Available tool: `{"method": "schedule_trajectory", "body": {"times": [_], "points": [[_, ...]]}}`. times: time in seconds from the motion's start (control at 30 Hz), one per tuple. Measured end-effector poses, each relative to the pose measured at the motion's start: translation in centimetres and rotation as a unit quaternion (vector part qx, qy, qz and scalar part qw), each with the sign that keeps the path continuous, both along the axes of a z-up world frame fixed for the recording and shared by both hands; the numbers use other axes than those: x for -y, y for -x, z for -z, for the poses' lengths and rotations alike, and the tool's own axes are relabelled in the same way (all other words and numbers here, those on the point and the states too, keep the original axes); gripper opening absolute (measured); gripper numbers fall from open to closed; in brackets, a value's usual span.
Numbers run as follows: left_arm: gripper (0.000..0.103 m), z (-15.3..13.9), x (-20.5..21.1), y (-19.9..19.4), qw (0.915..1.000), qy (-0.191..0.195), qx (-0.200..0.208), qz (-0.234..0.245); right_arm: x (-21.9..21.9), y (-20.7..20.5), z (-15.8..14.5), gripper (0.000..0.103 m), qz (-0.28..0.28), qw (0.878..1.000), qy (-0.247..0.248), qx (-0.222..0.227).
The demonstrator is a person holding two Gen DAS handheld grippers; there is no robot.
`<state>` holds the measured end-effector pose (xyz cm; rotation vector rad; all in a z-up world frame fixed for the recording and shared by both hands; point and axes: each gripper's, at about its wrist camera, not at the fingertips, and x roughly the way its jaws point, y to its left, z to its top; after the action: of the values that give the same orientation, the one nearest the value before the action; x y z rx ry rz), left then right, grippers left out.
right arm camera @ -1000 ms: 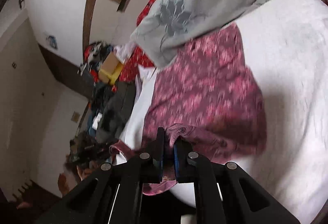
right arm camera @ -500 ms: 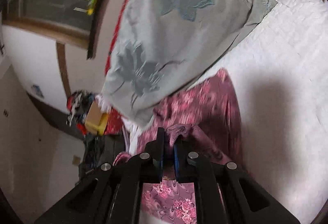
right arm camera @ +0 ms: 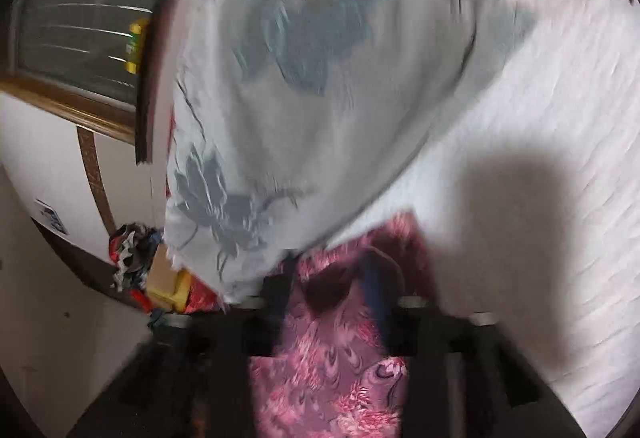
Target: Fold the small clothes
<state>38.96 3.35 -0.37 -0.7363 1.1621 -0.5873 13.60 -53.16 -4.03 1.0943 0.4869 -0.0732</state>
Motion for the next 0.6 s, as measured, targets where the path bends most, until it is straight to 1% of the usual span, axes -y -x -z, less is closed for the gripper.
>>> {"method": "schedule_trajectory", "body": {"times": [0.03, 0.07, 0.1, 0.17, 0.2, 0.27, 0.33, 0.4, 0.43, 0.47, 0.5, 0.53, 0.57, 0.6], "points": [[0.051, -0.4, -0.1, 0.6, 0.9997, -0.016, 0.017, -0.001, 0.1, 0.1, -0.1, 0.057, 0.004, 1.000, 0.013, -0.014], [0.051, -0.6, -0.2, 0.9, 0.9994, -0.023, 0.026, 0.001, 0.1, 0.0, 0.0, 0.057, 0.002, 0.999, 0.019, -0.029], [0.051, -0.6, -0.4, 1.2, 0.9993, -0.023, 0.031, 0.002, 0.1, -0.2, 0.2, 0.057, -0.005, 0.999, 0.021, -0.040], [0.053, 0.0, -0.2, 1.4, 0.9994, -0.026, 0.020, 0.007, -0.2, -0.6, 0.5, 0.057, -0.009, 0.998, 0.037, -0.059], [0.053, 0.7, 0.4, 1.2, 0.9992, -0.036, 0.011, 0.014, -0.5, -0.9, 0.6, 0.057, -0.010, 0.997, 0.047, -0.066], [0.053, 1.8, 1.8, 1.1, 0.9972, -0.065, -0.006, 0.038, -1.0, -1.9, 1.1, 0.058, -0.018, 0.992, 0.073, -0.101], [0.053, 2.6, 3.5, 1.2, 0.9927, -0.107, -0.006, 0.056, -1.6, -3.3, 1.8, 0.057, -0.026, 0.985, 0.097, -0.141], [0.052, 2.6, 4.7, 1.1, 0.9872, -0.147, 0.014, 0.059, -2.5, -4.2, 1.8, 0.026, -0.036, 0.982, 0.115, -0.147], [0.047, 2.5, 5.2, 1.0, 0.9835, -0.170, 0.025, 0.057, -3.1, -4.7, 1.2, 0.008, -0.043, 0.979, 0.138, -0.147], [0.045, 2.6, 5.5, 0.8, 0.9810, -0.185, 0.030, 0.053, -3.3, -4.9, 0.5, 0.007, -0.044, 0.976, 0.158, -0.147], [0.040, 2.9, 5.7, 0.6, 0.9788, -0.196, 0.031, 0.049, -3.4, -4.9, -0.2, 0.006, -0.039, 0.976, 0.167, -0.132], [0.034, 3.4, 6.0, 0.3, 0.9750, -0.216, 0.028, 0.045, -3.2, -4.4, -1.0, 0.005, -0.022, 0.979, 0.168, -0.109], [0.031, 3.8, 6.0, 0.1, 0.9726, -0.227, 0.029, 0.042, -2.7, -3.9, -1.3, 0.005, -0.005, 0.982, 0.162, -0.095], [0.026, 3.9, 6.1, 0.1, 0.9694, -0.240, 0.034, 0.039, -2.3, -3.9, -1.1, 0.004, 0.007, 0.983, 0.155, -0.098]]}}
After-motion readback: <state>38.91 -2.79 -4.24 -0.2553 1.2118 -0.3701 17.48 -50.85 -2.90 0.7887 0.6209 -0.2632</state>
